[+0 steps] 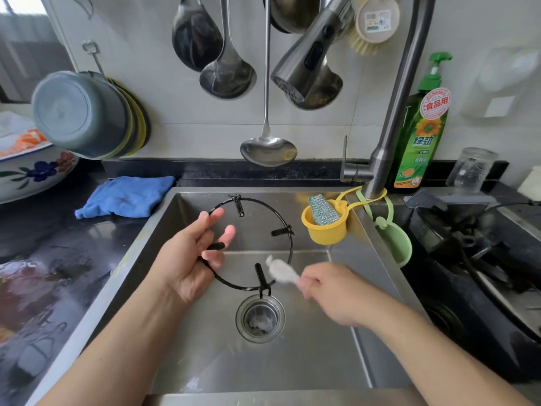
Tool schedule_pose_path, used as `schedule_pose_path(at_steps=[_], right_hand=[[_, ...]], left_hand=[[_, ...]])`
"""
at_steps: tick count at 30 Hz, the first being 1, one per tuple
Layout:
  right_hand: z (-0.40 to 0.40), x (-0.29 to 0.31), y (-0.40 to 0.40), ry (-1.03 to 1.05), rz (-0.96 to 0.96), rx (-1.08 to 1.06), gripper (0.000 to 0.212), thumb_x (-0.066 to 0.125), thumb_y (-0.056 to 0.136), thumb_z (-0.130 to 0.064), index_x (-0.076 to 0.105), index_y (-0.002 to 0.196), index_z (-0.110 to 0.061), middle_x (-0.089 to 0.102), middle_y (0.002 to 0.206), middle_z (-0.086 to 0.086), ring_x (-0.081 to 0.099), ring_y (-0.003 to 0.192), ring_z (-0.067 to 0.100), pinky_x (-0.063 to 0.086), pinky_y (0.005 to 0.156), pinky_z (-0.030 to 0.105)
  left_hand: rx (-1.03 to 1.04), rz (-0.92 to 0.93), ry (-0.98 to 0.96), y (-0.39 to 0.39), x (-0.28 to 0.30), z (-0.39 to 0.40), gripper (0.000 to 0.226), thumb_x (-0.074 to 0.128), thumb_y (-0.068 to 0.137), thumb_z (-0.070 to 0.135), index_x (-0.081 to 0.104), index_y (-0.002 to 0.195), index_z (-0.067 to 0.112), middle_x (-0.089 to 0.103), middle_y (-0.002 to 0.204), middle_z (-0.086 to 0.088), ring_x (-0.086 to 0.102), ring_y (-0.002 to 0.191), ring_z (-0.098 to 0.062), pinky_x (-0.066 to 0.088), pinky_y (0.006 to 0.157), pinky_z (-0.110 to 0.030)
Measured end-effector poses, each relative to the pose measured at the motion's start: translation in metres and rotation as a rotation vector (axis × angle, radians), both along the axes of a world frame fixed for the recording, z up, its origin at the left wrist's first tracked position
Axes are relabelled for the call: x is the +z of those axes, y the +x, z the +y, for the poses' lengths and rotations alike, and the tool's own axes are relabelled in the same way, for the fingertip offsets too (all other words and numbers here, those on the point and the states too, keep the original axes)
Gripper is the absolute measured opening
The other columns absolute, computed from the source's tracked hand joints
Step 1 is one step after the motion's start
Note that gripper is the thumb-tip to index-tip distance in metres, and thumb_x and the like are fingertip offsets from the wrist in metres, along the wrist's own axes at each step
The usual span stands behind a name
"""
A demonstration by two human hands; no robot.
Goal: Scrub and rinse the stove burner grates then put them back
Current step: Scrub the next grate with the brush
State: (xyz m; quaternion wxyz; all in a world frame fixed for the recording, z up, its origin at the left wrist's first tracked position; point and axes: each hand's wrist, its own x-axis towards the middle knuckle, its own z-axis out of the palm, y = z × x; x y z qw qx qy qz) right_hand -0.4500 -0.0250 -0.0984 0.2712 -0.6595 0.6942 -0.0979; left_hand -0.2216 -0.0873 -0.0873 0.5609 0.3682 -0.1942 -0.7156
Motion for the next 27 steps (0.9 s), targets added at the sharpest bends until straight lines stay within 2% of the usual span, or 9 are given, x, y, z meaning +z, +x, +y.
schedule_pose_path(at_steps=[2, 5, 9, 13, 15, 18, 21, 23, 27], right_hand=[[-0.012, 0.003, -0.017, -0.074, 0.051, -0.112, 0.037, 0.042, 0.103, -0.048, 0.058, 0.087, -0.02, 0.056, 0.074, 0.0, 0.049, 0.065, 0.019, 0.034, 0.058, 0.031], [-0.013, 0.003, -0.027, -0.159, -0.01, -0.101, 0.038, 0.046, 0.102, -0.049, 0.061, 0.083, -0.02, 0.049, 0.065, -0.003, 0.044, 0.061, 0.018, 0.031, 0.056, 0.031], [-0.01, 0.011, -0.03, -0.252, -0.394, -0.222, 0.037, 0.044, 0.102, -0.051, 0.066, 0.086, -0.026, 0.052, 0.067, -0.004, 0.039, 0.052, 0.011, 0.032, 0.053, 0.029], [-0.008, 0.014, -0.021, 0.028, -0.72, -0.271, 0.038, 0.048, 0.1, -0.055, 0.061, 0.113, -0.023, 0.074, 0.098, 0.007, 0.026, 0.044, 0.007, 0.02, 0.041, 0.022], [-0.005, 0.012, -0.017, 0.117, -0.821, -0.194, 0.036, 0.049, 0.104, -0.04, 0.059, 0.111, -0.007, 0.075, 0.094, 0.013, 0.02, 0.043, 0.008, 0.015, 0.04, 0.021], [-0.004, 0.013, -0.016, 0.163, -0.986, -0.161, 0.021, 0.05, 0.105, -0.022, 0.055, 0.099, -0.003, 0.073, 0.091, 0.018, 0.019, 0.041, 0.007, 0.017, 0.039, 0.02], [-0.003, 0.013, -0.017, 0.201, -1.176, -0.249, 0.015, 0.052, 0.104, -0.017, 0.054, 0.095, -0.005, 0.071, 0.09, 0.018, 0.02, 0.037, 0.006, 0.02, 0.037, 0.019], [-0.003, 0.012, -0.017, 0.206, -1.272, -0.322, 0.015, 0.054, 0.102, -0.016, 0.055, 0.093, -0.004, 0.071, 0.089, 0.018, 0.021, 0.034, 0.005, 0.021, 0.035, 0.018], [-0.003, 0.009, -0.009, 0.152, -1.445, -0.449, 0.016, 0.054, 0.102, -0.017, 0.055, 0.09, -0.007, 0.074, 0.097, 0.017, 0.02, 0.031, 0.005, 0.02, 0.032, 0.016]], left_hand=[[-0.041, -0.049, 0.012, -0.006, 0.0, 0.002, 0.028, 0.045, 0.108, 0.028, 0.067, 0.113, 0.011, 0.026, 0.043, 0.006, 0.074, 0.079, -0.009, 0.03, 0.03, -0.009], [-0.04, -0.102, 0.045, -0.004, -0.001, 0.002, 0.028, 0.044, 0.108, 0.027, 0.066, 0.114, 0.01, 0.03, 0.041, 0.007, 0.075, 0.078, -0.01, 0.03, 0.03, -0.01], [-0.074, -0.101, 0.105, 0.002, 0.0, 0.002, 0.026, 0.045, 0.108, 0.024, 0.065, 0.115, 0.008, 0.027, 0.038, 0.005, 0.075, 0.075, -0.011, 0.031, 0.028, -0.01], [-0.186, -0.14, 0.11, -0.003, 0.006, 0.009, 0.025, 0.046, 0.106, 0.024, 0.066, 0.114, 0.01, 0.039, 0.037, 0.003, 0.068, 0.079, -0.009, 0.028, 0.028, -0.009], [-0.178, -0.159, 0.115, -0.002, 0.005, 0.008, 0.024, 0.05, 0.105, 0.026, 0.067, 0.114, 0.01, 0.031, 0.044, 0.003, 0.071, 0.065, -0.01, 0.029, 0.029, -0.011], [-0.114, -0.17, 0.101, -0.002, 0.001, 0.005, 0.022, 0.056, 0.104, 0.026, 0.066, 0.115, 0.01, 0.049, 0.063, -0.001, 0.073, 0.062, -0.013, 0.038, 0.033, -0.013], [-0.047, -0.184, 0.077, -0.003, -0.001, 0.003, 0.029, 0.058, 0.103, 0.033, 0.061, 0.12, 0.01, 0.061, 0.092, -0.009, 0.078, 0.086, -0.025, 0.056, 0.047, -0.023], [-0.003, -0.21, 0.11, -0.008, -0.004, 0.006, 0.037, 0.058, 0.102, 0.037, 0.055, 0.122, 0.007, 0.06, 0.102, -0.014, 0.074, 0.098, -0.034, 0.063, 0.063, -0.039], [-0.093, -0.252, 0.161, -0.032, -0.006, 0.03, 0.051, 0.054, 0.102, 0.05, 0.053, 0.125, 0.005, 0.068, 0.103, -0.022, 0.073, 0.096, -0.038, 0.06, 0.081, -0.054]])
